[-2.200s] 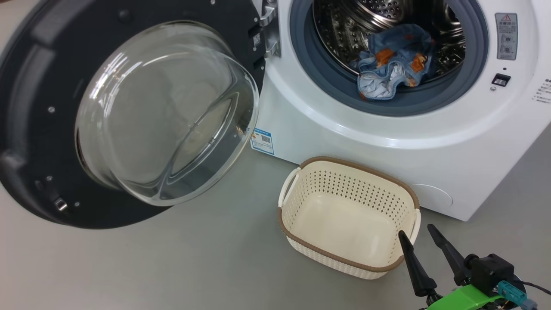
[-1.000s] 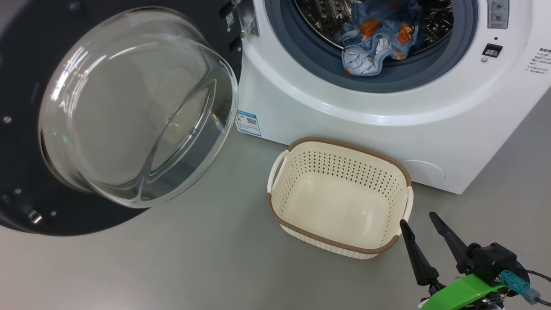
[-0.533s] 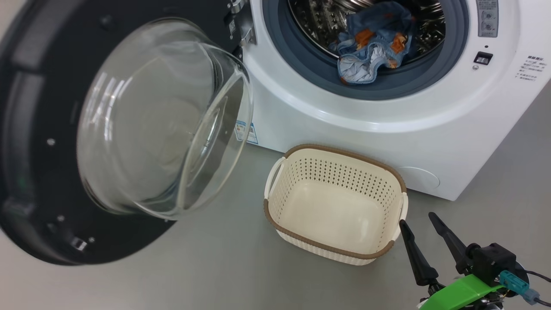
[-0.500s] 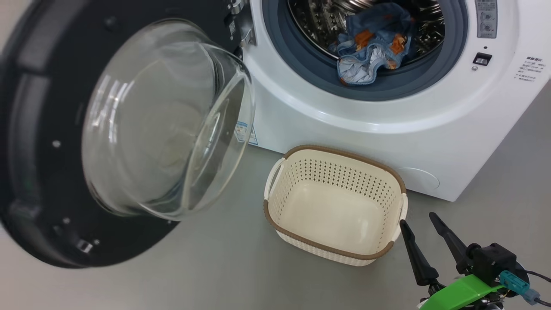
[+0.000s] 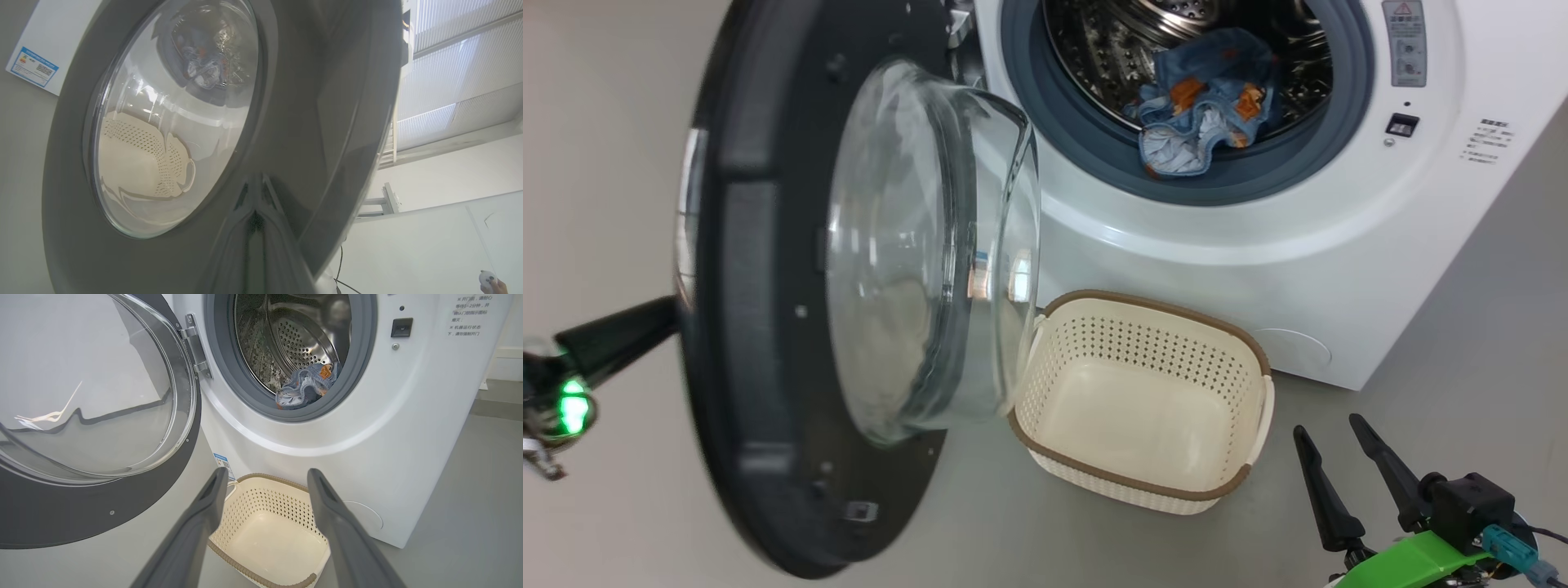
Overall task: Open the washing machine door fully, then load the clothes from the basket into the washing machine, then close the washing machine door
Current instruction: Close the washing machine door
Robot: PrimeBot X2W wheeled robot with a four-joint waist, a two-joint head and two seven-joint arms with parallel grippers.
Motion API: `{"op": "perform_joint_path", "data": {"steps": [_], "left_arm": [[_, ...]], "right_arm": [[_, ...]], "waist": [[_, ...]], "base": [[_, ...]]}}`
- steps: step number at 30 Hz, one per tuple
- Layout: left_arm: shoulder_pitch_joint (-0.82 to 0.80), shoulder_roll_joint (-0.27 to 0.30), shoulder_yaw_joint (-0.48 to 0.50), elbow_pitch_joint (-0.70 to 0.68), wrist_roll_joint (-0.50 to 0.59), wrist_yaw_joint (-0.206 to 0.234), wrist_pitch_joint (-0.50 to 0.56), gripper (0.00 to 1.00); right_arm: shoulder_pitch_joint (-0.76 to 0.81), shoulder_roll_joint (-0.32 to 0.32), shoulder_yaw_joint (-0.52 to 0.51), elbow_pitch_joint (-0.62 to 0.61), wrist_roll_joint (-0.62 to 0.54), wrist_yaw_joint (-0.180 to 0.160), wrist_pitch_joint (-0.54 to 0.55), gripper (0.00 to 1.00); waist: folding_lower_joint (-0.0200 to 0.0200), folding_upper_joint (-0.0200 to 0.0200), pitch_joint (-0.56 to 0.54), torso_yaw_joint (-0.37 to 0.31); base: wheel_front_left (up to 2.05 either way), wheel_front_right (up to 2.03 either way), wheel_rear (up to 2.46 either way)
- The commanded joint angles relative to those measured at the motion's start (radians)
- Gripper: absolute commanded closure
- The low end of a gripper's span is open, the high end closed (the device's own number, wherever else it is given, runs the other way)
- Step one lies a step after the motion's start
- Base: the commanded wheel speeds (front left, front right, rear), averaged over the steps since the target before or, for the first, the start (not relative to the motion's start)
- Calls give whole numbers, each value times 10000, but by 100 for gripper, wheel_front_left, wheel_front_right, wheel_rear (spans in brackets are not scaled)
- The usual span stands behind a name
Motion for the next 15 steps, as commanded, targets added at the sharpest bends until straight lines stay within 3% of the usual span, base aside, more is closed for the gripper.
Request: {"op": "perform_joint_path", "data": {"steps": [1, 15], "left_arm": [[-218, 123, 259, -738, -247, -42, 155, 100], [-448, -1216, -430, -2097, 410, -42, -94, 100]], "right_arm": [[-33, -44, 183, -274, -148, 94, -120, 0], [-167, 229, -21, -373, -195, 94, -120, 0]], "waist": [[0, 0, 0, -170], [0, 0, 102, -1717]], "base": [[0, 0, 0], [0, 0, 0]]}}
